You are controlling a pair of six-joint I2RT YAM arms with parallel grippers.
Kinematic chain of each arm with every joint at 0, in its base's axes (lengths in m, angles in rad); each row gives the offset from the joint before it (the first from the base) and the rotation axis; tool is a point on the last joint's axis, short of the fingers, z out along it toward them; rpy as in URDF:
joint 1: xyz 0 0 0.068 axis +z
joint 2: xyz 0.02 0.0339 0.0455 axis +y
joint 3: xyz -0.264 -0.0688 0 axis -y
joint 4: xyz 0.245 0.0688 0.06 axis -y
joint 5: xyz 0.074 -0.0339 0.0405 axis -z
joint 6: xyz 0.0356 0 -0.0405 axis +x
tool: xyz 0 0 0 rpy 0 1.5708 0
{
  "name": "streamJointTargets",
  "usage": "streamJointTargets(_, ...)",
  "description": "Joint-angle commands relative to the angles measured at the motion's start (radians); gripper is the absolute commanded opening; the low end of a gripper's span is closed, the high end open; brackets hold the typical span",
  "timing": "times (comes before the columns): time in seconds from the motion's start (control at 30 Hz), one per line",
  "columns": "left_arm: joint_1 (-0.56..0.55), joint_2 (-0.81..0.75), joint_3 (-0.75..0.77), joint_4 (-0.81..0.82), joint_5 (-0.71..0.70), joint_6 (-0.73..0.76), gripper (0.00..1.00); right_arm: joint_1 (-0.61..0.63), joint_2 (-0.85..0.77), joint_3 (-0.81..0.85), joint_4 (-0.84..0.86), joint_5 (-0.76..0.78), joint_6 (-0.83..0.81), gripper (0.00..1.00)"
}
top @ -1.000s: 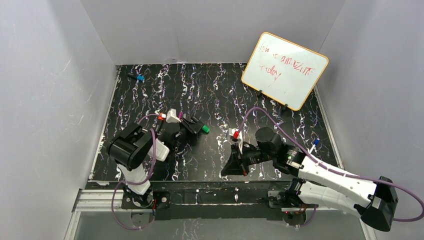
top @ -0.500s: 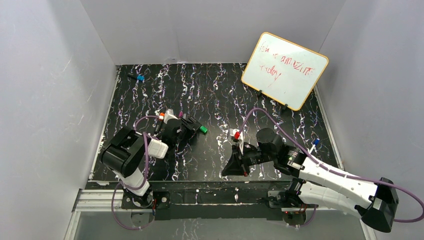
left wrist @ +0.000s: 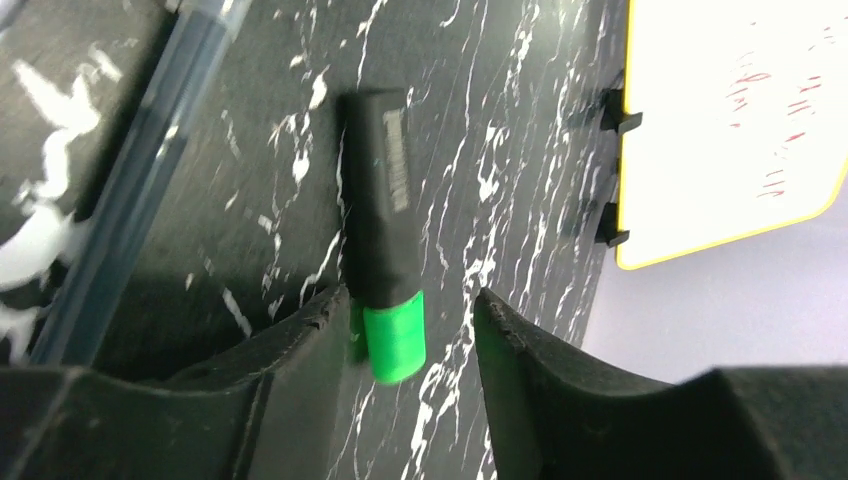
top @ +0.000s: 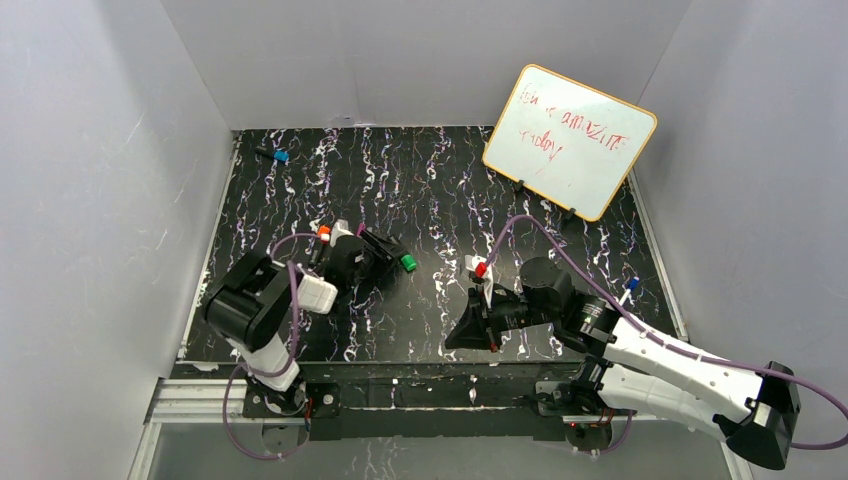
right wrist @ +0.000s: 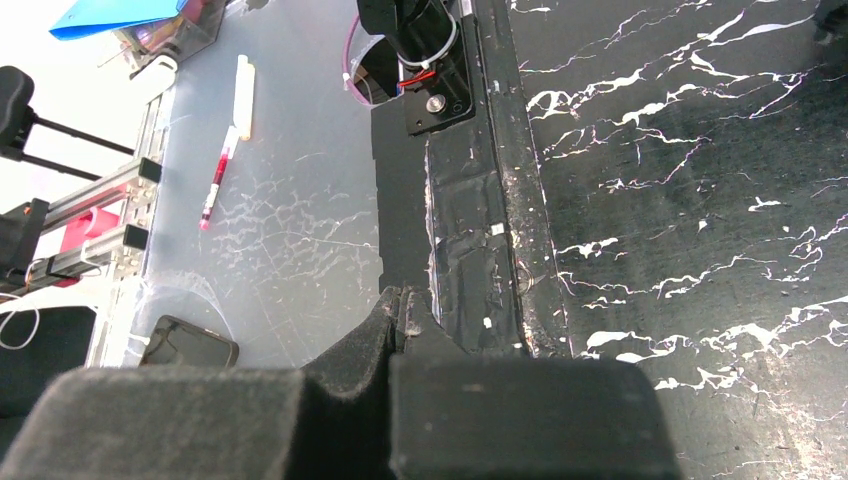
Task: Insert the pens into the pen caps
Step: Place the pen at the center of the board, then reset both arms
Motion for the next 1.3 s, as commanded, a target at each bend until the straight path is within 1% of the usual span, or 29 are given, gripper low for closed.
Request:
streamJointTargets(0.0,0.007,-0.140,-0.020,-0.251,-0.044,0.100,0.48,0.000,-0.019,0.002,0.020,0.005,-0.003,0.01)
streamJointTargets(0.1,0.007,-0.228,-0.017,-0.343,-0.064,0.140,0.51,0.000,-0.025,0.002,0.016,0.021,0.001,0.03)
streamJointTargets(0.17,0.007,-0.283,-0.019,-0.395,-0.076,0.164,0.54,0.001,-0.030,0.003,0.016,0.026,0.010,0.10)
streamJointTargets(0.23,0.008,-0.350,-0.020,-0.448,-0.089,0.193,0.62,0.000,-0.036,0.006,0.010,0.040,0.019,0.20)
streamJointTargets(0.33,0.006,-0.437,-0.008,-0.507,-0.099,0.250,0.76,0.000,-0.046,0.026,-0.023,0.107,0.039,0.42)
streamJointTargets(0.4,0.006,-0.496,0.013,-0.548,-0.095,0.298,0.82,-0.001,-0.061,0.045,-0.055,0.162,0.051,0.54)
streamJointTargets(0.43,0.006,-0.523,0.025,-0.575,-0.095,0.324,0.94,0.000,-0.070,0.051,-0.055,0.198,0.070,0.60)
streamJointTargets(0.47,0.006,-0.549,0.046,-0.608,-0.097,0.361,0.97,0.001,-0.078,0.054,-0.052,0.231,0.081,0.76)
streamJointTargets(0.5,0.006,-0.571,0.071,-0.651,-0.101,0.405,0.98,0.000,-0.088,0.061,-0.051,0.264,0.086,0.91)
streamJointTargets(0.53,0.006,-0.592,0.099,-0.691,-0.108,0.451,0.98,-0.001,-0.091,0.070,-0.057,0.299,0.088,0.98)
streamJointTargets(0.63,0.006,-0.666,0.165,-0.780,-0.131,0.596,0.98,-0.001,-0.072,0.120,-0.105,0.430,0.090,0.99)
streamJointTargets(0.73,0.006,-0.745,0.213,-0.852,-0.179,0.745,0.98,0.000,-0.013,0.195,-0.183,0.644,0.124,0.99)
streamJointTargets(0.83,0.006,-0.816,0.237,-0.883,-0.227,0.875,0.99,-0.001,0.043,0.253,-0.214,0.756,0.139,0.99)
streamJointTargets(0.97,0.006,-0.890,0.235,-0.921,-0.248,1.044,0.98,-0.002,0.094,0.299,-0.204,0.909,0.106,0.99)
streamJointTargets(1.13,0.006,-0.972,0.221,-0.916,-0.263,1.170,0.98,-0.018,0.201,0.371,-0.253,1.188,0.081,0.99)
streamJointTargets(1.2,0.006,-0.984,0.226,-0.921,-0.259,1.205,0.98,-0.044,0.229,0.383,-0.243,1.228,0.067,0.99)
streamJointTargets(1.27,0.006,-0.991,0.232,-0.926,-0.248,1.231,0.98,-0.078,0.238,0.387,-0.214,1.221,0.042,0.99)
